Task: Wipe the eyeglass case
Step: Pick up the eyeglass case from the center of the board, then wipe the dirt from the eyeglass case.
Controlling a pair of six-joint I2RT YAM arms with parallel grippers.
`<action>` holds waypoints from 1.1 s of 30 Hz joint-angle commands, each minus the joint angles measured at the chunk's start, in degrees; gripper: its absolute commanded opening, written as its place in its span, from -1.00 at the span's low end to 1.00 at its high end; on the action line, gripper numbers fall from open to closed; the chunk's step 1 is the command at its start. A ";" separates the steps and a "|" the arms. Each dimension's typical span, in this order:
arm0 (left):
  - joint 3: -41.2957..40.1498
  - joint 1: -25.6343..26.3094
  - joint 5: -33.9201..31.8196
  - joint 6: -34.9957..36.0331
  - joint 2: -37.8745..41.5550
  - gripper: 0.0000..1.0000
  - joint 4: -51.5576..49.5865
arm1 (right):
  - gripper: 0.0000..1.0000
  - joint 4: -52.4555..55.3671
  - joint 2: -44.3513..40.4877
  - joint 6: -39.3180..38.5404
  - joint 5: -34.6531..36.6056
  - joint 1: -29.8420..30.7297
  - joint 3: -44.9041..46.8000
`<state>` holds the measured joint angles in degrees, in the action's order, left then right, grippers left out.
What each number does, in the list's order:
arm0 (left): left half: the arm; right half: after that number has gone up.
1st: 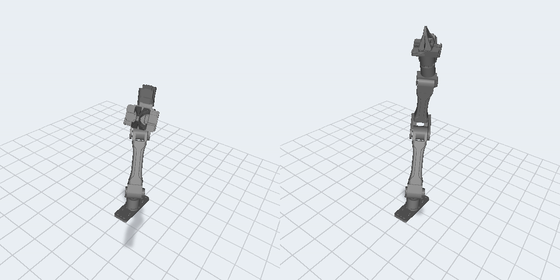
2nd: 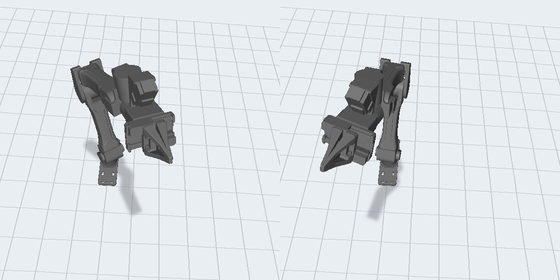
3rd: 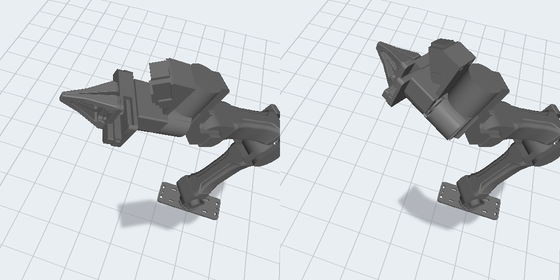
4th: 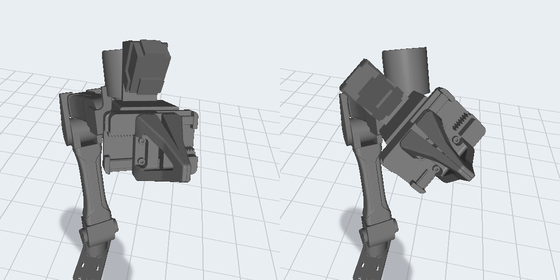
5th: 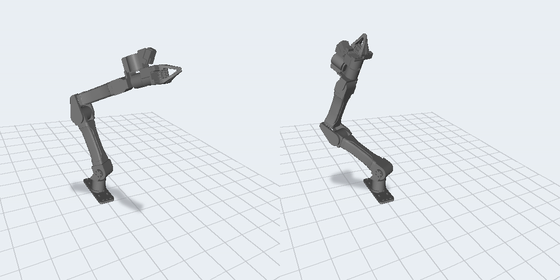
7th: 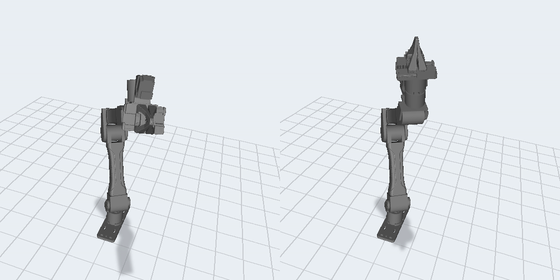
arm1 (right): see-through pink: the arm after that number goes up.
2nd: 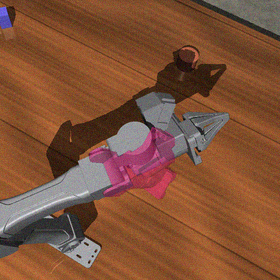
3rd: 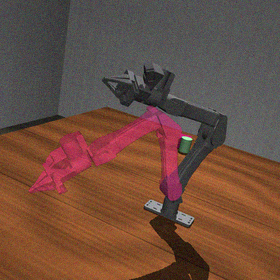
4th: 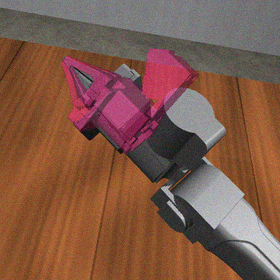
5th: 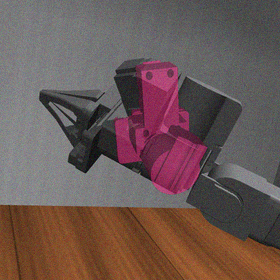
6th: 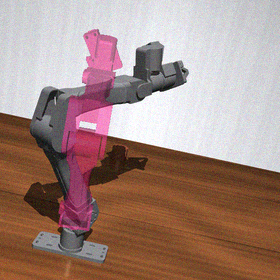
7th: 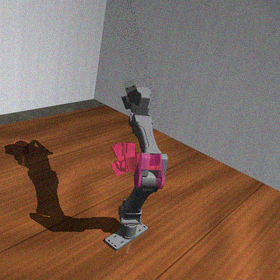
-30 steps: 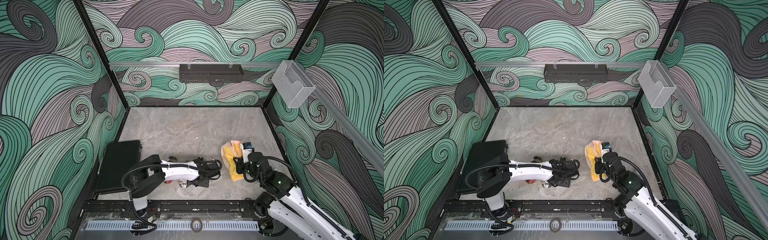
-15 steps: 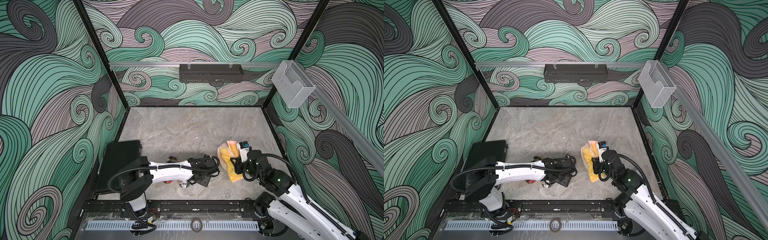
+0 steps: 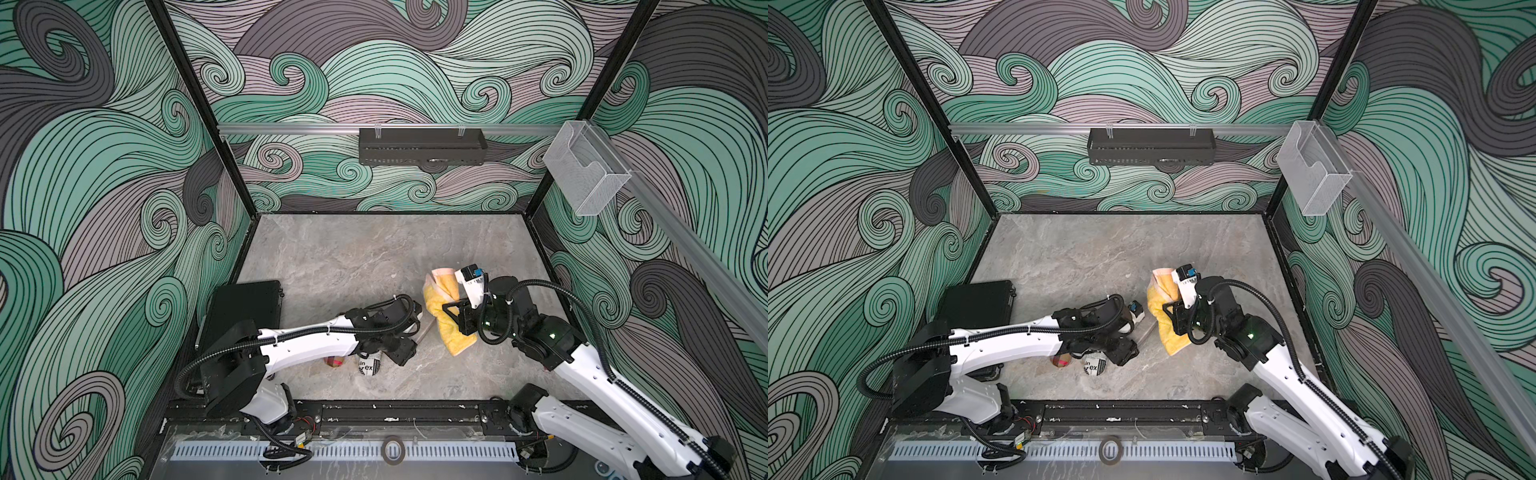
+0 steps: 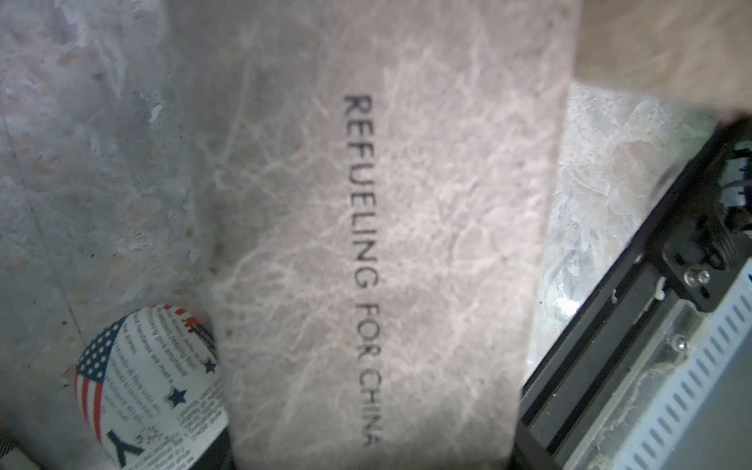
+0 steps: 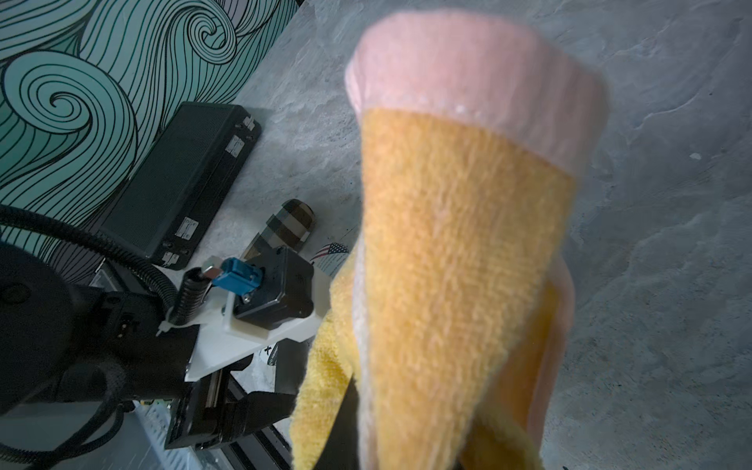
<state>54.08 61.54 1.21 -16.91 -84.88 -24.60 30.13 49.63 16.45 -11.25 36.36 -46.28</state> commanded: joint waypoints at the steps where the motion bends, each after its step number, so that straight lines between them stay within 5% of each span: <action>1: -0.45 -0.02 1.68 3.57 1.37 0.01 4.10 | -0.96 -1.85 3.27 -0.30 -5.57 -0.02 -0.35; 22: -2.77 -0.05 0.73 2.68 3.14 0.07 11.81 | -1.00 -0.68 12.57 1.42 5.95 0.27 4.64; 27: -3.19 -0.06 0.55 2.17 2.75 0.06 12.59 | -1.00 -4.16 13.49 2.05 2.10 0.63 5.34; 33: -4.07 0.02 0.28 1.66 3.05 0.05 14.71 | -1.00 -12.93 13.70 2.35 -12.20 1.65 6.98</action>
<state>49.19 61.54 1.93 -15.00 -83.83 -16.71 21.87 62.89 18.13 -14.41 36.93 -40.25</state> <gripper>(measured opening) 0.657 0.152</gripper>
